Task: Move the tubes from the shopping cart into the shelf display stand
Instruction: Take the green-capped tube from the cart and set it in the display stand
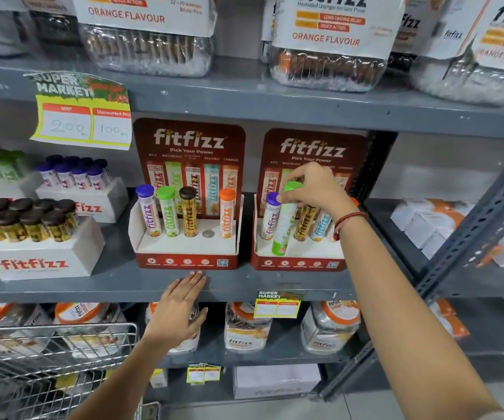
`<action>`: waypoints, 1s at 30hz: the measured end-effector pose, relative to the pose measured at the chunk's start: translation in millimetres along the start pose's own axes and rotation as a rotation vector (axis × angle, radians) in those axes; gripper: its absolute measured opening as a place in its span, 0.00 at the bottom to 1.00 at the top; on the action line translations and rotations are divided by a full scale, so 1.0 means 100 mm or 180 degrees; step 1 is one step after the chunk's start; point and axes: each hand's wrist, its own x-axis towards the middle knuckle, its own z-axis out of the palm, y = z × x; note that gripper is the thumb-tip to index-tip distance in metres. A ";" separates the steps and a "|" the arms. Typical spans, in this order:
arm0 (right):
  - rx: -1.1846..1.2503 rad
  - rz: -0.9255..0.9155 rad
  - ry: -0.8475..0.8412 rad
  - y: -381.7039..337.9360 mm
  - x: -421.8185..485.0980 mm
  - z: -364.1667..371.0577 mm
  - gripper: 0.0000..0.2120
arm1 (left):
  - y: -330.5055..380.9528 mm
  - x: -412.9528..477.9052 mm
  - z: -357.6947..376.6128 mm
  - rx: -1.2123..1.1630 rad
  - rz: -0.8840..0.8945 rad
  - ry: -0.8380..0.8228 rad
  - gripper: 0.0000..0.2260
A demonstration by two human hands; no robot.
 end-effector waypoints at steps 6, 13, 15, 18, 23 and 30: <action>0.0012 0.0276 -0.0175 0.12 0.06 -0.03 0.17 | 0.00 0.01 0.03 0.0017 0.0038 0.0063 0.28; -0.0135 0.0481 0.0279 0.23 0.16 0.14 0.18 | 0.01 0.00 0.03 0.0003 0.0026 0.0072 0.28; -0.0083 0.0480 0.0399 0.25 0.16 0.19 0.18 | 0.01 0.00 0.02 -0.0018 0.0009 0.0043 0.28; -0.0020 0.0532 0.0504 0.29 0.18 0.22 0.12 | 0.02 -0.01 0.00 -0.0044 0.0001 0.0006 0.28; -0.0043 0.0617 0.0444 0.34 0.25 0.21 0.16 | 0.01 0.00 0.00 -0.0077 -0.0001 -0.0013 0.28; -0.0479 0.0623 0.0190 0.24 0.21 0.26 0.20 | 0.00 -0.01 0.03 -0.0027 0.0006 -0.0016 0.28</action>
